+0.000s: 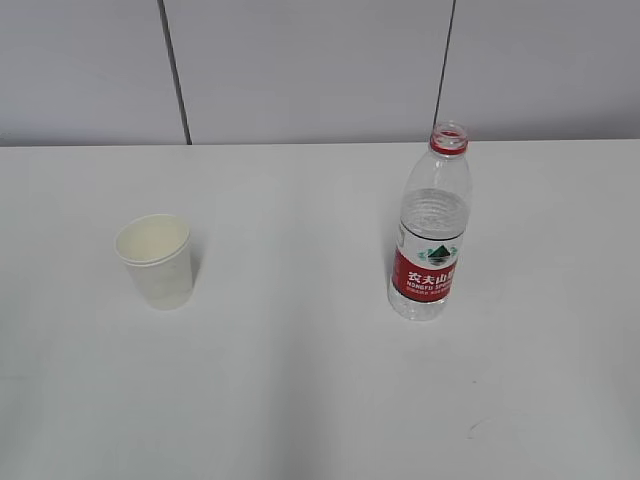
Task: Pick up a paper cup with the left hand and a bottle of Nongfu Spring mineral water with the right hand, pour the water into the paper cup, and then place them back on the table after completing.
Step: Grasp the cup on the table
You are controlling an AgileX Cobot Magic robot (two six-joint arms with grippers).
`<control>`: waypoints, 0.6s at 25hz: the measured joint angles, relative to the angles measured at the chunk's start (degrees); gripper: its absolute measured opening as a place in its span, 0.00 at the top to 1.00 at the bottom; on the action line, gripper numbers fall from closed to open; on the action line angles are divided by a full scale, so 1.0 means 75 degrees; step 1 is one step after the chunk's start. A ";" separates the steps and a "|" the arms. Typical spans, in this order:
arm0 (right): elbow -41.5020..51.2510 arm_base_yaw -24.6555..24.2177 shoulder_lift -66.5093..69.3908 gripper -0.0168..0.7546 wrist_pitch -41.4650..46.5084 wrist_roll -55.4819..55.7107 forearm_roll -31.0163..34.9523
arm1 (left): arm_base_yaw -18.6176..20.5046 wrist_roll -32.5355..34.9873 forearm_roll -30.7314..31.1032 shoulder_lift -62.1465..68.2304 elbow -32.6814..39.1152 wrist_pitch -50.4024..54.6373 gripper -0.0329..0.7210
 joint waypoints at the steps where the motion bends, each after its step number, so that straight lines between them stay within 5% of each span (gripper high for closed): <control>1: 0.0000 0.0000 0.0000 0.31 0.0000 0.0000 0.0000 | 0.0000 0.0000 0.0000 0.0000 0.0000 0.0000 0.38; 15: 0.0000 0.0000 0.0000 0.31 0.0000 0.0000 0.0000 | 0.0000 0.0000 0.0000 0.0000 0.0000 0.0000 0.38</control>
